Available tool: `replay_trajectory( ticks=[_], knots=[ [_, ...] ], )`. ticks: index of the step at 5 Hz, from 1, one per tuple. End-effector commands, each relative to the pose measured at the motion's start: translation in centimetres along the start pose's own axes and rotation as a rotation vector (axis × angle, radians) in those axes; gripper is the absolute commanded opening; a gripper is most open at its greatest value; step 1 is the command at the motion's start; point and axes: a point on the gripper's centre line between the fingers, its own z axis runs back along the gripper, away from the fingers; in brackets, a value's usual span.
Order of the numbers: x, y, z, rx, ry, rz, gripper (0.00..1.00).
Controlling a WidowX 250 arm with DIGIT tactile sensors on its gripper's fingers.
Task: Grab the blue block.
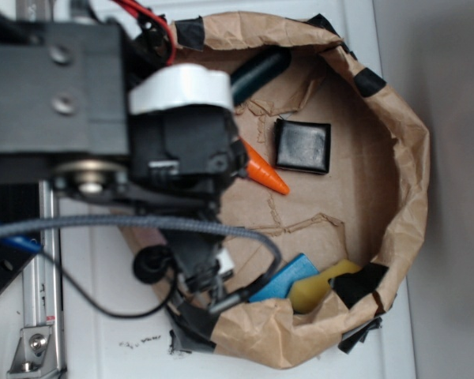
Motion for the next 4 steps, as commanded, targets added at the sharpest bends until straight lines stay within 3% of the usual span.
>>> replay_trajectory(
  ticks=[1, 2, 3, 4],
  knots=[
    [2.0, -0.2, -4.7, 0.076, -0.085, 0.018, 1.00],
    [3.2, -2.2, -6.9, 0.116, -0.112, -0.043, 1.00],
    [3.7, -4.8, -8.4, 0.061, -0.088, -0.108, 1.00],
    [2.3, -7.7, -9.3, -0.050, -0.043, -0.172, 1.00]
  ],
)
